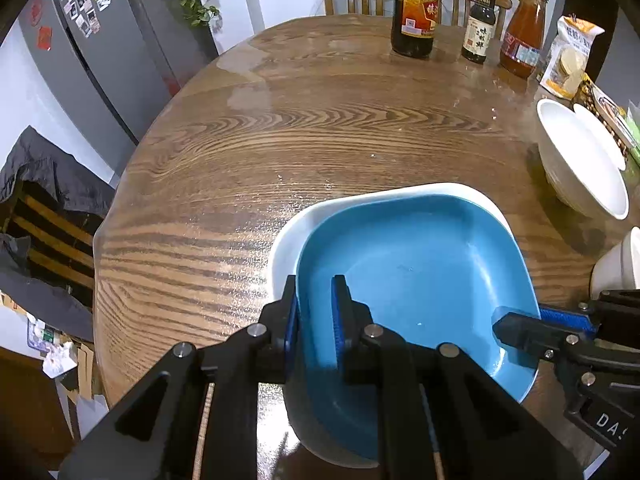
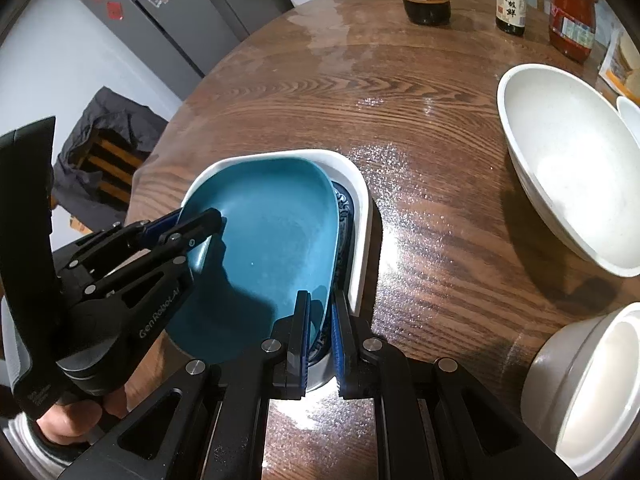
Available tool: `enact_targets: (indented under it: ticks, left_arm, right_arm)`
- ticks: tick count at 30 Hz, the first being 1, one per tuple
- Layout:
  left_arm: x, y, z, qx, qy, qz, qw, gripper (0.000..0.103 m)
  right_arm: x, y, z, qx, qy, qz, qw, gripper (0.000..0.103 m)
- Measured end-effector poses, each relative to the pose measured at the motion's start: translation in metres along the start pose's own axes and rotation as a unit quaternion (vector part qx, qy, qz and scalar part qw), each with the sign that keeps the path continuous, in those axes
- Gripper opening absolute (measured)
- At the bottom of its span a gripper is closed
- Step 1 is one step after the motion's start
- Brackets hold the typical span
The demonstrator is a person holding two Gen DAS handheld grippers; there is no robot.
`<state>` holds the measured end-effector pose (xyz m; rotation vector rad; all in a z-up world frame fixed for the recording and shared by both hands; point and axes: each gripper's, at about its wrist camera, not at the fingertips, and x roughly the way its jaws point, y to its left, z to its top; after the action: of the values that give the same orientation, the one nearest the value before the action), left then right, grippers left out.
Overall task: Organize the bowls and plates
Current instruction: 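Lower the blue dish onto the square plate stack with both grippers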
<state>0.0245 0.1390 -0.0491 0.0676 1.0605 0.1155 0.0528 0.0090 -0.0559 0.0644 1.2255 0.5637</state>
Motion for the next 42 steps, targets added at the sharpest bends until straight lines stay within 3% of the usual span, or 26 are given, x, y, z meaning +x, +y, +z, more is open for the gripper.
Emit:
enact_targets:
  ticks: [18,42]
  left_arm:
    - [0.015,-0.003,0.030,0.000,-0.005,-0.004,1.0000,0.014]
    - [0.021,-0.004,0.041,0.003,-0.007,-0.004,1.0000,0.017]
  right_arm:
    - [0.008,-0.007,0.025,-0.009,-0.019,-0.044,0.999,0.012]
    - [0.006,-0.009,0.027,0.016,-0.030,-0.045,0.998,0.012]
